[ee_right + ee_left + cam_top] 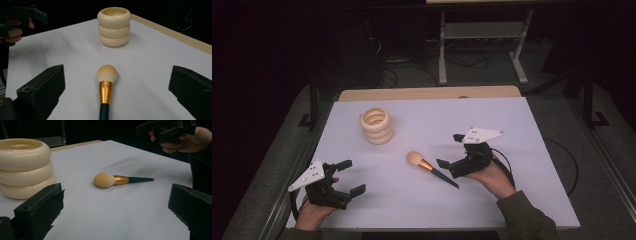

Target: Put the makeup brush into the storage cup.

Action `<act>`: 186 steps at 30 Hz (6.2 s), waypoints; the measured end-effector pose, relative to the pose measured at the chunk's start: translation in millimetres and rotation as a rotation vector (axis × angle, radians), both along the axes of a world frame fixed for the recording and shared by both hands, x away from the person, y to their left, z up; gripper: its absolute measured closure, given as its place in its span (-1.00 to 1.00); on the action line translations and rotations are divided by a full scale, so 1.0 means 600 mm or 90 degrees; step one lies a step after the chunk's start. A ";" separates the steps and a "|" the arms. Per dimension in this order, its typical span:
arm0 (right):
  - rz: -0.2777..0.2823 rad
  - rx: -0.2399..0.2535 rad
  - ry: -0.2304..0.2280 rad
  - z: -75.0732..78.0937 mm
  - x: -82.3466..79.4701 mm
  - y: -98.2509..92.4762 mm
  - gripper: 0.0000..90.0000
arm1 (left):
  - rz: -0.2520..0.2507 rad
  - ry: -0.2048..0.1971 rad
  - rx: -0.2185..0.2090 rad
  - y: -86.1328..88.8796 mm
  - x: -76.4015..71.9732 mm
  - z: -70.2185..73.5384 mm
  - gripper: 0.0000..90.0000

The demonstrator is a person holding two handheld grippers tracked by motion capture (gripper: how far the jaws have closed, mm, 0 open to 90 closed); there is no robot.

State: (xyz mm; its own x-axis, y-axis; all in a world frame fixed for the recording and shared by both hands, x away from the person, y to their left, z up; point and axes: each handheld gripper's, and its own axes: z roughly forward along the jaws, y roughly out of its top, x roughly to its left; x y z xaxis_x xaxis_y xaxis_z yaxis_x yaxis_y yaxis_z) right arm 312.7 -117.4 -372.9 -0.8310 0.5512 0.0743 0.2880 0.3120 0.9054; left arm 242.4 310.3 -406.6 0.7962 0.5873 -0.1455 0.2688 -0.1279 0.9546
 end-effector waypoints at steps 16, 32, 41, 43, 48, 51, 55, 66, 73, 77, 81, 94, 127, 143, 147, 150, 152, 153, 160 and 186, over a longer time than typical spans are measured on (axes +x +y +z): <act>0.016 -0.007 0.001 0.004 0.016 0.029 -1.00 | -0.001 0.000 -0.002 0.000 0.000 0.000 -1.00; 0.024 -0.030 0.019 0.011 0.037 0.050 -1.00 | -0.004 -0.001 0.000 -0.002 0.000 0.000 -1.00; 0.031 -0.042 0.030 0.013 0.049 0.065 -1.00 | -0.003 -0.001 0.000 -0.002 0.000 0.000 -1.00; 0.031 -0.044 0.031 0.014 0.051 0.068 -1.00 | -0.004 -0.001 0.001 -0.002 0.000 0.000 -1.00; 0.034 -0.057 0.040 0.014 0.058 0.076 -1.00 | -0.004 -0.001 0.001 -0.002 0.000 0.000 -1.00; 0.032 -0.064 0.051 0.013 0.061 0.082 -1.00 | -0.005 -0.003 0.002 -0.001 0.000 0.000 -1.00; 0.036 -0.073 0.057 0.011 0.066 0.087 -1.00 | -0.005 -0.002 0.002 -0.001 0.000 0.000 -1.00; 0.036 -0.105 0.090 0.006 0.080 0.108 -1.00 | -0.005 -0.001 0.002 -0.001 -0.001 0.000 -1.00; 0.042 -0.142 0.109 0.004 0.087 0.126 -1.00 | -0.005 -0.001 0.000 -0.001 -0.001 -0.001 -1.00; 0.047 -0.163 0.118 0.000 0.090 0.133 -1.00 | -0.007 -0.003 0.002 -0.001 -0.001 0.000 -1.00; 0.056 -0.190 0.125 -0.005 0.094 0.140 -1.00 | -0.007 -0.002 0.002 -0.001 -0.001 -0.001 -1.00; 0.074 -0.251 0.148 -0.017 0.103 0.156 -1.00 | -0.006 -0.001 -0.001 -0.001 -0.001 0.000 -1.00; 0.098 -0.356 0.248 -0.046 0.113 0.188 -0.69 | -0.007 -0.001 -0.002 0.000 -0.002 0.000 -1.00; 0.090 -0.416 0.304 -0.060 0.113 0.185 -0.41 | -0.007 -0.002 -0.002 0.000 -0.001 0.000 -1.00; 0.091 -0.414 0.310 -0.060 0.114 0.185 -0.32 | -0.007 -0.001 -0.001 -0.001 -0.001 0.000 -1.00; 0.091 -0.416 0.316 -0.064 0.116 0.188 -0.26 | -0.006 -0.001 -0.002 0.000 -0.002 0.000 -1.00; 0.089 -0.421 0.320 -0.067 0.116 0.190 -0.22 | -0.006 -0.001 -0.002 0.000 -0.002 0.000 -1.00; 0.088 -0.422 0.323 -0.068 0.116 0.191 -0.21 | -0.006 -0.001 -0.003 0.000 -0.002 0.000 -1.00; 0.084 -0.441 0.336 -0.069 0.113 0.187 -0.11 | -0.005 -0.002 -0.001 0.001 -0.001 0.000 -1.00; 0.080 -0.495 0.370 -0.073 0.098 0.163 0.37 | -0.003 -0.001 -0.002 0.000 -0.002 0.000 -1.00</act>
